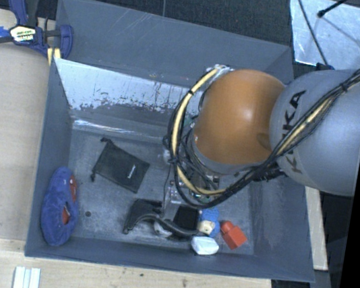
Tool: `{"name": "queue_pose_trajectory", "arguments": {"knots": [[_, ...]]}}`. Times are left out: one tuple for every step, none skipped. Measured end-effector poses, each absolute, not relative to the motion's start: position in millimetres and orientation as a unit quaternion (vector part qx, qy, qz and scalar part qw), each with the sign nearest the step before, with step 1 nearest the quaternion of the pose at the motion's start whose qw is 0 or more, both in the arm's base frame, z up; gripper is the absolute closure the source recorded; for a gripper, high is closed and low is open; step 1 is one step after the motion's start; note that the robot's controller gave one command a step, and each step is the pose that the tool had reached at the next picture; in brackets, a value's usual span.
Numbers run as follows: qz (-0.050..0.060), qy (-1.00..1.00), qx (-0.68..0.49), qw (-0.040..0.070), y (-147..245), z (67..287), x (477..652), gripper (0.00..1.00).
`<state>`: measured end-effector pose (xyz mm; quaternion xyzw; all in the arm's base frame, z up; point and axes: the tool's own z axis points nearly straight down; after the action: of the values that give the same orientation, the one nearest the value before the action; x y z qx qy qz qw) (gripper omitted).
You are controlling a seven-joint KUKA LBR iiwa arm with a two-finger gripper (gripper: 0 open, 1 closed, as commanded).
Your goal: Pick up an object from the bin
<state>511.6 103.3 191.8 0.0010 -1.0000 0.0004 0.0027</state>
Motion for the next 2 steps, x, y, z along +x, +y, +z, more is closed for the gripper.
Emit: {"name": "queue_pose_trajectory", "arguments": {"knots": [[-0.003,-1.0,-0.009,-0.01,109.6,89.5,555.5,0.0],[-0.001,-1.0,-0.01,-0.004,106.9,83.1,551.8,1.0]]}}
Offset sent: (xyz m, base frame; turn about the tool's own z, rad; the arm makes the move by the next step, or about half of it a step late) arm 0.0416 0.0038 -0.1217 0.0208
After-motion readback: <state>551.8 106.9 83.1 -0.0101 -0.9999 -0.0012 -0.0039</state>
